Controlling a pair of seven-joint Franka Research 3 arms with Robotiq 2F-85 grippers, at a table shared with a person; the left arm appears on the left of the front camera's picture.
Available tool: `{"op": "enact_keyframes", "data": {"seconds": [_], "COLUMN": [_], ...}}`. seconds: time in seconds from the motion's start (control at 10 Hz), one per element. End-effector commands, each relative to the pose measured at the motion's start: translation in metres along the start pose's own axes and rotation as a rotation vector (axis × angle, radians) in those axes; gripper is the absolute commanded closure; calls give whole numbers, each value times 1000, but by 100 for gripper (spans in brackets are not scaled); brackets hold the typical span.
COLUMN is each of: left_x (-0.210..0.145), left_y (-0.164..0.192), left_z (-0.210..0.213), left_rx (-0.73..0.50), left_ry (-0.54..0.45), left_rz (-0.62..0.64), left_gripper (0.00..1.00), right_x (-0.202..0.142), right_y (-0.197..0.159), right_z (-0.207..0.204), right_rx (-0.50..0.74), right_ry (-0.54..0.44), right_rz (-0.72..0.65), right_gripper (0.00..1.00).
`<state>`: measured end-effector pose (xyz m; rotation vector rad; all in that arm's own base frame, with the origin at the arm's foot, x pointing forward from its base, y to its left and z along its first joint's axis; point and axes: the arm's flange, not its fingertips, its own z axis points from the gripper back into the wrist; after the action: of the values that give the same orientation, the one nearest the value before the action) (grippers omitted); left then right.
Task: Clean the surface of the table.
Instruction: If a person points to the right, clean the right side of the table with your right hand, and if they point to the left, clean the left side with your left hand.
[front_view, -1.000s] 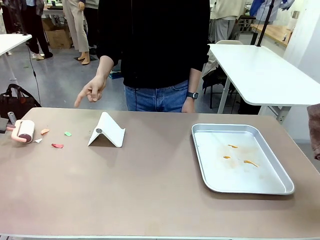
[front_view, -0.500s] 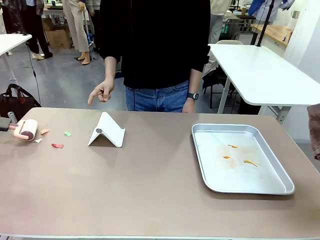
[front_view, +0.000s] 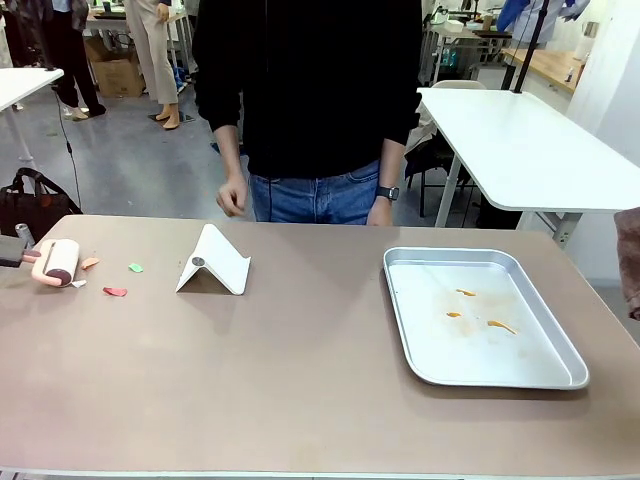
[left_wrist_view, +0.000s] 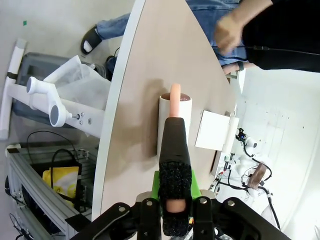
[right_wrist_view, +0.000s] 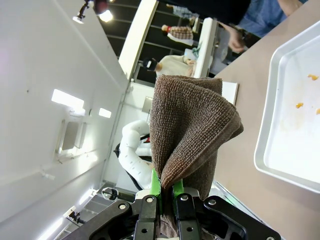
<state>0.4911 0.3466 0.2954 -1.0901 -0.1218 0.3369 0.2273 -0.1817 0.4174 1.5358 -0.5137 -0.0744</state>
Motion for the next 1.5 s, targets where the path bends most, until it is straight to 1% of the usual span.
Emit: {"op": "enact_keyframes", "data": {"seconds": [0.0, 0.1, 0.4, 0.6, 0.8, 1.2, 1.4], "left_x": [-10, -12, -22, -21, -20, -36, -42], "left_y": [7, 5, 1, -3, -12, -22, -26], "left_z": [-15, -22, -41, -56, -76, -119, -137], "left_rx": [73, 93, 105, 113, 95, 96, 91], "left_ry": [33, 28, 95, 107, 123, 228, 266], "left_rz": [-16, -38, -73, -79, -92, -140, -153], "left_gripper": [78, 78, 78, 78, 78, 78, 78], "right_x": [1, 1, 1, 1, 1, 1, 1], "right_y": [7, 7, 7, 7, 7, 7, 7], "right_z": [0, 0, 0, 0, 0, 0, 0], "right_rx": [22, 22, 22, 22, 22, 22, 22], "right_ry": [-14, -14, -14, -14, -14, -14, -14], "right_rz": [-9, -9, -9, -9, -9, -9, -9], "right_gripper": [100, 100, 100, 100, 100, 100, 100]}}
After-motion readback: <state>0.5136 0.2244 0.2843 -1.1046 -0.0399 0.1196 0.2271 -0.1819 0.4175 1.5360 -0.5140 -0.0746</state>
